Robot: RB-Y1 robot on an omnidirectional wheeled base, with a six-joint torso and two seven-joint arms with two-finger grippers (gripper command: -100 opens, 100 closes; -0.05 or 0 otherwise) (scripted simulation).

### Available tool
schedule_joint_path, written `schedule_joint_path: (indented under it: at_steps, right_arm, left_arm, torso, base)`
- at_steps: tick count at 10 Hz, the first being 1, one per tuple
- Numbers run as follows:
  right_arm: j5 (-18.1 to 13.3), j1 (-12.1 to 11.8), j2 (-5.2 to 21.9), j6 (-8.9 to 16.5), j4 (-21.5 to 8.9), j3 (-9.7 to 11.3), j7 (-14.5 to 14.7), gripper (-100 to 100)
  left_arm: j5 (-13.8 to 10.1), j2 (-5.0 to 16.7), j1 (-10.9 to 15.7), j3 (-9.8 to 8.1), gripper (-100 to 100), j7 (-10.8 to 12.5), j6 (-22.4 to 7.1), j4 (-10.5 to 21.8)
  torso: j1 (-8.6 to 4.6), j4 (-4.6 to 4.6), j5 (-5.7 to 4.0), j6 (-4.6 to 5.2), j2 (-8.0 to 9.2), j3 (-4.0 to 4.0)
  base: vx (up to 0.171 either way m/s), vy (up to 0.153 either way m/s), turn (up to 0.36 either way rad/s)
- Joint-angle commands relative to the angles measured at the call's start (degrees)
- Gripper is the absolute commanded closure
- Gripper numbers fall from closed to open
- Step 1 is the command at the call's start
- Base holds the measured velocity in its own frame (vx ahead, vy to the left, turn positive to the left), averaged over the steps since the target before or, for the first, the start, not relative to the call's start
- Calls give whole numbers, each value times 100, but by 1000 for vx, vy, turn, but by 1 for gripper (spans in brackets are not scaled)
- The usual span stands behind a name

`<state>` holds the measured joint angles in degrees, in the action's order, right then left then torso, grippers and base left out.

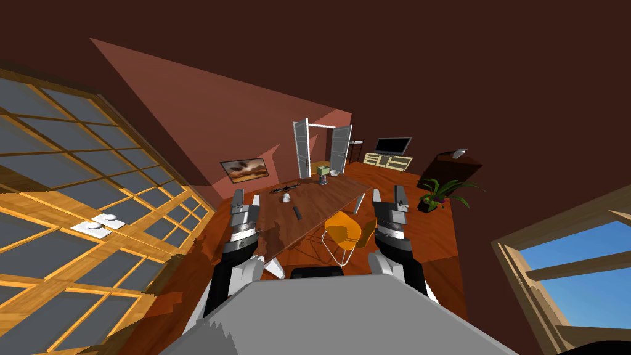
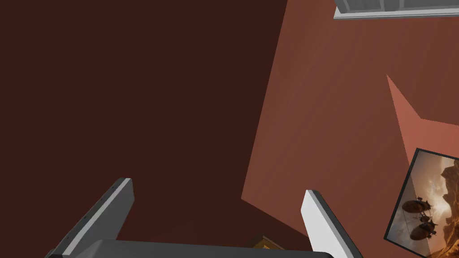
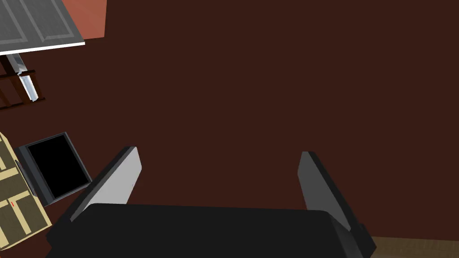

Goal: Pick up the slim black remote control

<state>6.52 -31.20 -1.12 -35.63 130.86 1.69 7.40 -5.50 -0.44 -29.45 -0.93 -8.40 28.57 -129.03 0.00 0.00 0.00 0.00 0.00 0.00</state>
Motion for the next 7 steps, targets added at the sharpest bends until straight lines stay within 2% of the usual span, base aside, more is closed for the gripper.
schedule_joint_path:
  at_steps: [1,4,7]
  right_arm:
    - [0,0,0,0,0,0,0,0]
    - [0,1,-1,0,0,1,0,0]
    - [0,1,-1,0,0,1,0,0]
  left_arm:
    - [-48,187,68,2,-100,-50,-88,74]
    - [-235,608,332,10,-100,-247,-438,372]
    - [-534,1005,758,26,-100,-567,-1000,828]
  torso:
    - [0,0,0,0,0,0]
    - [-19,8,-4,1,36,21]
    - [-15,7,-3,1,30,18]
  base:
    - [-65,-31,12]
    - [-96,-58,11]
    - [-82,-43,-6]
